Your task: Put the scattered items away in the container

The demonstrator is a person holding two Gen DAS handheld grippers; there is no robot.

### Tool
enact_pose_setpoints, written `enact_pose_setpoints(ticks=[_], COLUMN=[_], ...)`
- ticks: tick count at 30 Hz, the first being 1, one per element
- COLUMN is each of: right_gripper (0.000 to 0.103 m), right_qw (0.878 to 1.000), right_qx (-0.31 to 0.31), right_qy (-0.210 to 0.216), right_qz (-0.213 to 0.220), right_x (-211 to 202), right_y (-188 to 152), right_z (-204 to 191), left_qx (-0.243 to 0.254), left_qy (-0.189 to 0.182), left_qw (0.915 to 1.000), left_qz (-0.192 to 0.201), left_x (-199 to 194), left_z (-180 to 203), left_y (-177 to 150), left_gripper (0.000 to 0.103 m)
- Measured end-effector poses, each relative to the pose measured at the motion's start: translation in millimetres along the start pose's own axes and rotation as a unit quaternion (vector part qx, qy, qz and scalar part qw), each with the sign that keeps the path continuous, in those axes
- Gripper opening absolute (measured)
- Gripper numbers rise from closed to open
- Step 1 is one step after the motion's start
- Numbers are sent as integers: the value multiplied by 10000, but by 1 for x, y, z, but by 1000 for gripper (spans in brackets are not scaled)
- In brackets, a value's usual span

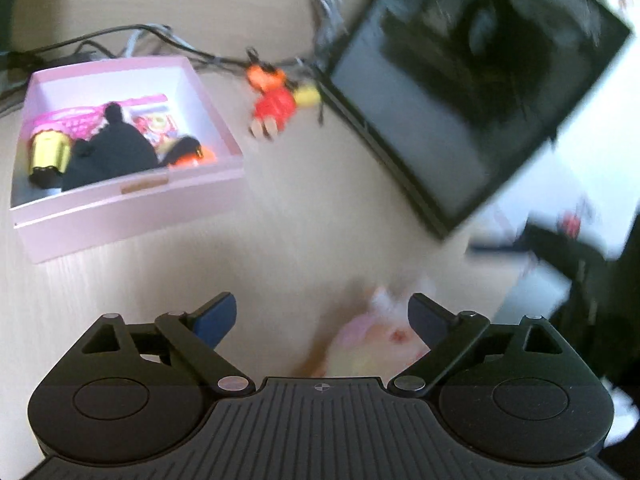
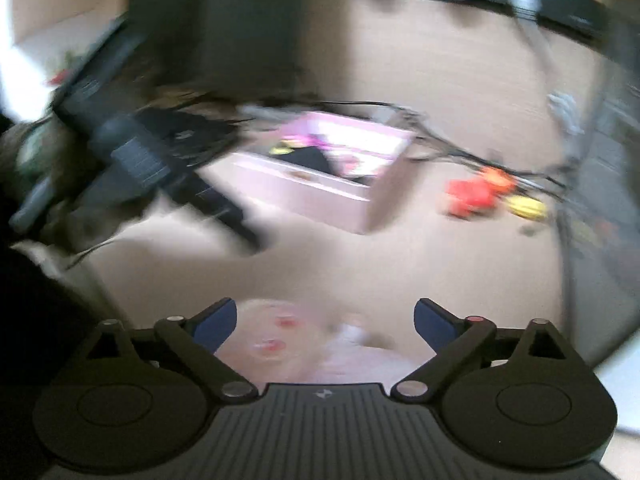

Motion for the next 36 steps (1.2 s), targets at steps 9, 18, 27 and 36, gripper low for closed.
enact_pose_setpoints(ticks=[9,18,27,36], right_gripper=[96,96,96,89], right_qw=[9956,9957,9926,9943], right_qx=[-512,-838,-899,131], right_qy=[-489,225,407,893], right_qz=[-615,-332,-705,-562], right_x=[31,64,55,69], right_y=[-56,-28,-43,-32], right_z=[1,-50,-33,-9], left_qx=[525,-316,-256,-69], left_qy=[71,367,1017,1589], left_qw=[9965,9987,9933,9867], left_qz=[-648,-174,-477,-334], left_x=[13,-2,26,31], left_z=[5,-25,-29,-35], left_y=[-27,-2,-27,-17], left_gripper=[97,97,98,98])
Point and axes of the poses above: each gripper's, at about its wrist camera, not at the fingertips, and x roughly the way its jaws point, z to its right, y to its top, the point moved 8 cm from there along x, roughly the way its jaws point, and after that the axes turned 2 degrees about y, right-handed, at the moved point
